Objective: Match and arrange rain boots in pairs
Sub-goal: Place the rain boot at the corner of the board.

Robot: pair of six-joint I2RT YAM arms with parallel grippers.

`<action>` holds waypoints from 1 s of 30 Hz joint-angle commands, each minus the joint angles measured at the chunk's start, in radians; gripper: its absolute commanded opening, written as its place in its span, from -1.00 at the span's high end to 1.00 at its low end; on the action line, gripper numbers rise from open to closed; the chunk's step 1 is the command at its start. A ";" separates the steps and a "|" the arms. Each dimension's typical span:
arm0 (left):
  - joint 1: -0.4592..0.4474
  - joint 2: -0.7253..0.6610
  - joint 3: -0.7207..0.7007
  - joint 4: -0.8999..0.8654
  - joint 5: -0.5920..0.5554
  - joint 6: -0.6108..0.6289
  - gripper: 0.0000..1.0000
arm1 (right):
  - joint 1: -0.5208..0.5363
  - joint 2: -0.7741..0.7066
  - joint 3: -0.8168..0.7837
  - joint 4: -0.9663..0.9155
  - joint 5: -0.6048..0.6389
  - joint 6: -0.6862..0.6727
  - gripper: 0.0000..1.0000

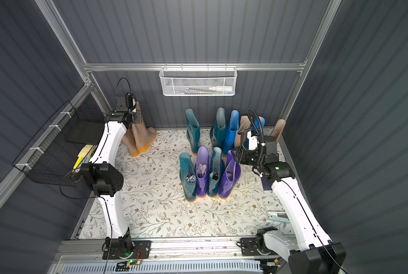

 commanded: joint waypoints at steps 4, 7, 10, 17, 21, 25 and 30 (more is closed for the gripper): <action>0.008 -0.085 -0.080 0.142 -0.034 -0.004 1.00 | -0.001 0.001 0.001 -0.004 -0.013 0.002 -0.30; 0.008 -0.103 -0.125 0.161 -0.040 -0.028 1.00 | 0.001 -0.002 -0.002 -0.005 -0.014 0.003 -0.30; 0.008 -0.129 -0.184 0.186 -0.035 -0.052 1.00 | 0.000 -0.005 -0.004 -0.009 -0.013 0.003 -0.30; 0.008 -0.193 -0.297 0.229 -0.031 -0.090 1.00 | 0.001 -0.014 -0.005 -0.011 -0.014 0.001 -0.30; 0.007 -0.237 -0.353 0.241 -0.026 -0.101 1.00 | 0.000 -0.017 -0.004 -0.014 -0.014 0.001 -0.30; 0.006 -0.293 -0.411 0.250 -0.004 -0.117 1.00 | 0.002 -0.018 -0.004 -0.015 -0.013 0.004 -0.30; 0.006 -0.353 -0.498 0.300 0.005 -0.117 1.00 | 0.001 -0.019 -0.005 -0.010 -0.051 0.008 -0.31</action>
